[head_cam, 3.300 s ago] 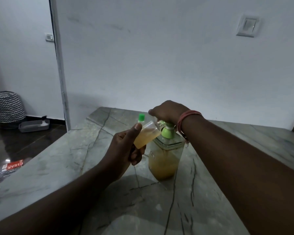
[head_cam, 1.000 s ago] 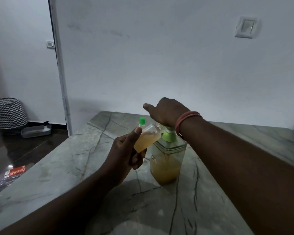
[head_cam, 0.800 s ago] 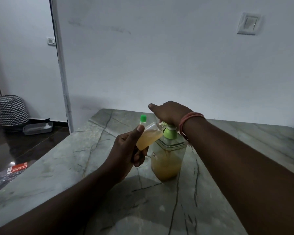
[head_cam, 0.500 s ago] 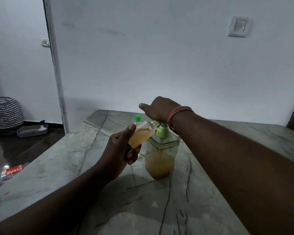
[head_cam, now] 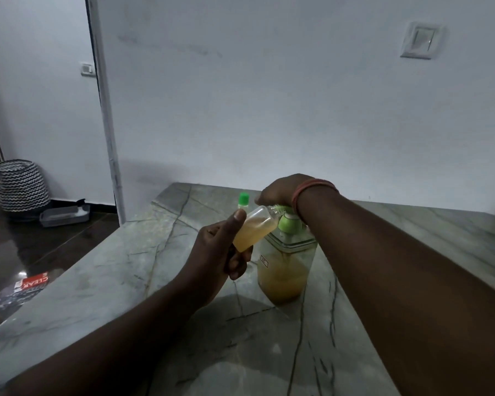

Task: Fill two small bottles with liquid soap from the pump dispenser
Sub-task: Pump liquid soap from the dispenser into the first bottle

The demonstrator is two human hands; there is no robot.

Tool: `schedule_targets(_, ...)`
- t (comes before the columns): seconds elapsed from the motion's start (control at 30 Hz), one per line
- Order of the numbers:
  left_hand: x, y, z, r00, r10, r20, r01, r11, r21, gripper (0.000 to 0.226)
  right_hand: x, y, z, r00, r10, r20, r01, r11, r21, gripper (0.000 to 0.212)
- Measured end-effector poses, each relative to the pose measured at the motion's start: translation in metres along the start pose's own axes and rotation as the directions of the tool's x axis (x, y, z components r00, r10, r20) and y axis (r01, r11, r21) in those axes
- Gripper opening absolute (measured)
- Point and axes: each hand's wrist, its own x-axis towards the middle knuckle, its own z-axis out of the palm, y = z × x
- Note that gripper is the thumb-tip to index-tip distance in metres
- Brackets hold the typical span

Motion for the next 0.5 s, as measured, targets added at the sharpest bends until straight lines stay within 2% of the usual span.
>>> schedule_targets(0.07, 0.0, 0.002, -0.001, 1.0, 0.006, -0.016, -0.006, 1.0, -0.008, 0.059, -0.001, -0.002, 0.0, 0.995, -0.028, -0.094, 0.023, 0.998, -0.056, 0.044)
schedule_targets(0.13, 0.0, 0.002, 0.0, 1.0, 0.009, -0.004, -0.009, 1.0, -0.013, 0.057, -0.001, 0.0, -0.003, 0.991, -0.058, -0.123, 0.046, 0.994, -0.099, 0.061)
schedule_targets(0.2, 0.0, 0.0, 0.002, 1.0, 0.005, 0.007, -0.005, 1.0, -0.011, 0.059, 0.0, 0.001, -0.007, 0.985, -0.063, -0.158, 0.051, 0.996, -0.076, 0.068)
schedule_targets(0.33, 0.002, -0.004, 0.001, 1.0, 0.007, 0.013, -0.006, 1.0, -0.015, 0.056, 0.003, 0.005, -0.001, 0.971, -0.066, -0.228, 0.074, 0.997, 0.03, 0.069)
schedule_targets(0.5, 0.002, -0.005, 0.002, 0.999, 0.018, 0.029, -0.017, 0.999, -0.029, 0.061, -0.002, 0.013, 0.002, 0.987, -0.03, -0.161, 0.039, 0.998, 0.055, 0.063)
